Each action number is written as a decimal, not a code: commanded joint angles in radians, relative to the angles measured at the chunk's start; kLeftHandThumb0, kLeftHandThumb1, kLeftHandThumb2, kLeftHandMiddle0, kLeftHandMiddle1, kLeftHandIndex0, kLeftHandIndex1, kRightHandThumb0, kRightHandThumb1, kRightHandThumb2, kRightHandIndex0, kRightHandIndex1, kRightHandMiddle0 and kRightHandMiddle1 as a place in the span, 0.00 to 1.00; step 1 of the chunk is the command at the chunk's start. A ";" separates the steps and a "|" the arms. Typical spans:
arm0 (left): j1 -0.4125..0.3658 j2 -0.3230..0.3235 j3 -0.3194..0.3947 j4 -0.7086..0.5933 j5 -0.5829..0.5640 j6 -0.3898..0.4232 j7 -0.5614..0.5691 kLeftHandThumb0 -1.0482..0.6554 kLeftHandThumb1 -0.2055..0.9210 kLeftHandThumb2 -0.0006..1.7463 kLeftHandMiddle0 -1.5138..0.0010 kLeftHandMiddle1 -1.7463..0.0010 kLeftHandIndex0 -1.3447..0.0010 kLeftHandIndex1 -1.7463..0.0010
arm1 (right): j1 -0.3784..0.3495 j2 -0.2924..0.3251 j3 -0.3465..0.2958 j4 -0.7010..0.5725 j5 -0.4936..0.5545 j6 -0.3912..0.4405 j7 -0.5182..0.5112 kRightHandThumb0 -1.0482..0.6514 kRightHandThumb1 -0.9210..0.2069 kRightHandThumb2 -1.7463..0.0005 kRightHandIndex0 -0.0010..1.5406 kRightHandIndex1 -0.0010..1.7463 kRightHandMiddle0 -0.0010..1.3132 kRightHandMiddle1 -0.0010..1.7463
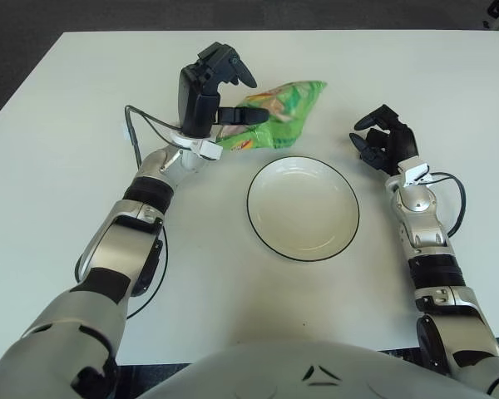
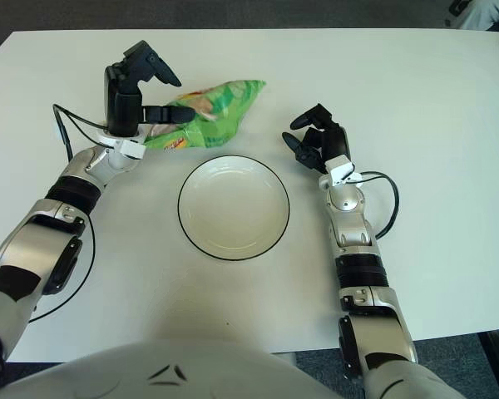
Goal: Put the snack into the plate.
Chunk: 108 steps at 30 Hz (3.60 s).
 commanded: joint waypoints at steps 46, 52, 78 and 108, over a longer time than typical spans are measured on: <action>0.259 -0.014 0.075 -0.687 -0.305 0.761 -0.812 0.47 0.98 0.17 0.71 0.20 0.67 0.18 | 0.186 0.052 0.041 0.145 -0.023 0.027 0.008 0.40 0.00 0.83 0.55 0.99 0.35 0.85; 0.263 -0.018 0.061 -0.767 -0.249 0.891 -0.889 0.29 1.00 0.14 0.78 0.39 0.74 0.38 | 0.186 0.048 0.044 0.149 -0.025 0.023 0.006 0.40 0.00 0.83 0.55 0.99 0.35 0.85; 0.138 0.161 0.007 -0.710 -0.342 0.940 -1.366 0.09 1.00 0.29 0.79 1.00 0.81 0.90 | 0.189 0.043 0.059 0.146 -0.038 0.022 -0.013 0.40 0.00 0.83 0.54 0.99 0.35 0.85; 0.158 0.097 -0.058 -0.617 -0.208 0.949 -1.246 0.04 1.00 0.32 0.88 1.00 0.82 0.95 | 0.189 0.036 0.065 0.150 -0.048 0.018 -0.020 0.40 0.00 0.83 0.54 0.99 0.34 0.86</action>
